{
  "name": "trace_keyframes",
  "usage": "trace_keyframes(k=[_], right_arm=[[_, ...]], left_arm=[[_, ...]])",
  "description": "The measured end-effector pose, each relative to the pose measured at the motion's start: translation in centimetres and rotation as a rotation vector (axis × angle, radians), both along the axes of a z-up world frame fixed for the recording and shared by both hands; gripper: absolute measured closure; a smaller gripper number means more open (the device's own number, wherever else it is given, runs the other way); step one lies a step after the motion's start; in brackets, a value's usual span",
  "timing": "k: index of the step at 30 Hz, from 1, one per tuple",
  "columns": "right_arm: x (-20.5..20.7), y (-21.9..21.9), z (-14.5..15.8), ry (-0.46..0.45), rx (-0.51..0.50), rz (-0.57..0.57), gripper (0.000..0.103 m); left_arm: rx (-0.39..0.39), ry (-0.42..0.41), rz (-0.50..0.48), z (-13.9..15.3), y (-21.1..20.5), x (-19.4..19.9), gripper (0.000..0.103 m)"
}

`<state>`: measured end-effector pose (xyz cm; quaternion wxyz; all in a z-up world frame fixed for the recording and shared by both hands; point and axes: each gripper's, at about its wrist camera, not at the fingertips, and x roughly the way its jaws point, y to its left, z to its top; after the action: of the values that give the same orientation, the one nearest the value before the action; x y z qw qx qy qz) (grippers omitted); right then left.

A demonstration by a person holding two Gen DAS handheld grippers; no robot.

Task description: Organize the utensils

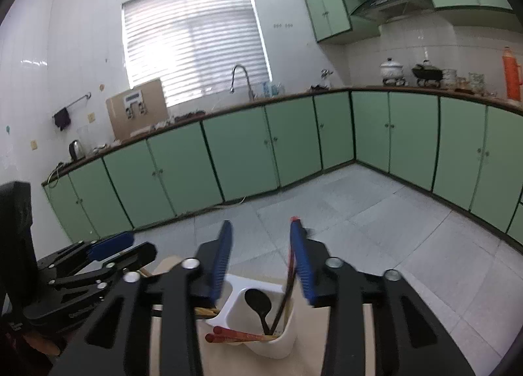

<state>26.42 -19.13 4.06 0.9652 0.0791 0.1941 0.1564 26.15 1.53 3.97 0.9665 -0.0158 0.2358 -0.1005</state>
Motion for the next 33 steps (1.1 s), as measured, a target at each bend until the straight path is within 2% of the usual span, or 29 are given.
trace_keyframes(k=[3,5,7,13,26,33], right_arm=[[-1.7,-0.6,0.8,-0.033,-0.010,-0.028,0.050],[-2.6,-0.8,1.0,-0.047,-0.012,-0.043,0.042],[-3.7,-1.1,1.0,-0.054,-0.016,-0.056,0.039],[-7.3,-1.8,0.8,-0.066,0.003,-0.079,0.028],[-12.9,-1.8,0.6,-0.075,0.028,-0.083,0.014],[-15.1,-1.2,0.8,-0.082,0.002,-0.080,0.006]], left_arm=[[0.007,-0.040,0.014,0.9,0.0,-1.6,0.034],[0.010,-0.065,0.020,1.4,0.0,-2.8,0.029],[0.013,-0.078,0.024,1.8,0.0,-3.7,0.022],[0.008,-0.110,0.043,2.8,-0.2,-7.1,0.014],[0.009,-0.123,0.064,3.7,-0.2,-12.8,0.010],[0.013,-0.128,0.071,3.9,0.4,-15.3,0.007]])
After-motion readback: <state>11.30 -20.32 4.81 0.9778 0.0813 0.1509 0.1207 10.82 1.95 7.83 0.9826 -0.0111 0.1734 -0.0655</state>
